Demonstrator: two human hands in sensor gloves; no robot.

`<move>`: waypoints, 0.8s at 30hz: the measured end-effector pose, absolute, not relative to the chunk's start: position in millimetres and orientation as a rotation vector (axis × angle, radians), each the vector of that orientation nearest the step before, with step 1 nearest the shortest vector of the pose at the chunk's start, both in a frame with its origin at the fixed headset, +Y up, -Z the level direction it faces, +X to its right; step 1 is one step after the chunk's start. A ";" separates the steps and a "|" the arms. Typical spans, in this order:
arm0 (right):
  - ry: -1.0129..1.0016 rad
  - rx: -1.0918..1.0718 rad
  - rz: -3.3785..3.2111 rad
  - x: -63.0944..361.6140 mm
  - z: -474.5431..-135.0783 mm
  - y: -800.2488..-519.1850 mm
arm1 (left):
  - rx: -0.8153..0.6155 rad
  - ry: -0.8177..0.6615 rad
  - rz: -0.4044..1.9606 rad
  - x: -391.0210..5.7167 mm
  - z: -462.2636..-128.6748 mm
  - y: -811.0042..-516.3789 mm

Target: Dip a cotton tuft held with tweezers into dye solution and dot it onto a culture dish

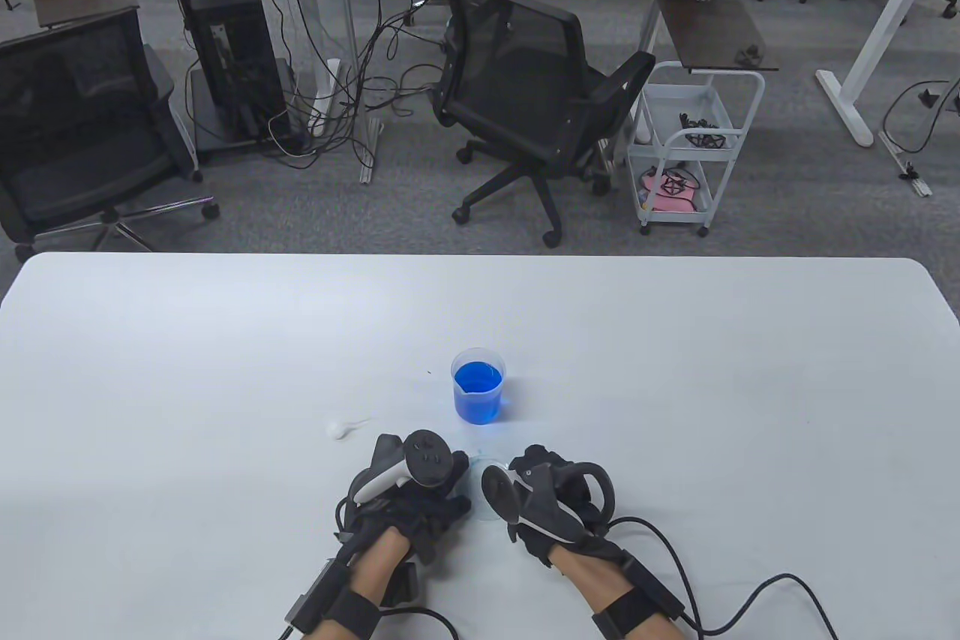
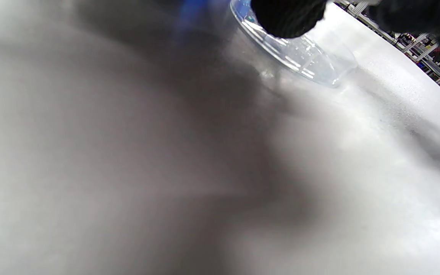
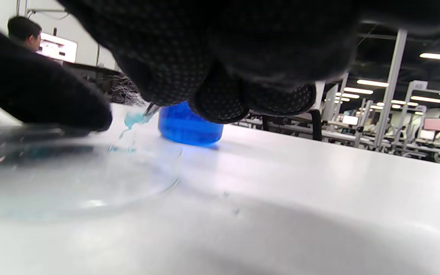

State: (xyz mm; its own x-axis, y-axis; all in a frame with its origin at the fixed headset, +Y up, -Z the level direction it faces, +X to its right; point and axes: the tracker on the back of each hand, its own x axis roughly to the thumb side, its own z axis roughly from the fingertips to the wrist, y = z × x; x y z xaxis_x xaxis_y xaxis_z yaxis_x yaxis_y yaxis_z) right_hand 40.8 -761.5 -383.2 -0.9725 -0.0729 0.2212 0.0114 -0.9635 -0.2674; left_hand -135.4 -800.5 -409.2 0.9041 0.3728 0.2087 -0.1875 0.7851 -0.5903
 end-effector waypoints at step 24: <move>0.368 -0.369 -3.037 48.5 -373.0 -766.7 | -0.597 -0.322 0.309 -136.3 -409.9 -800.0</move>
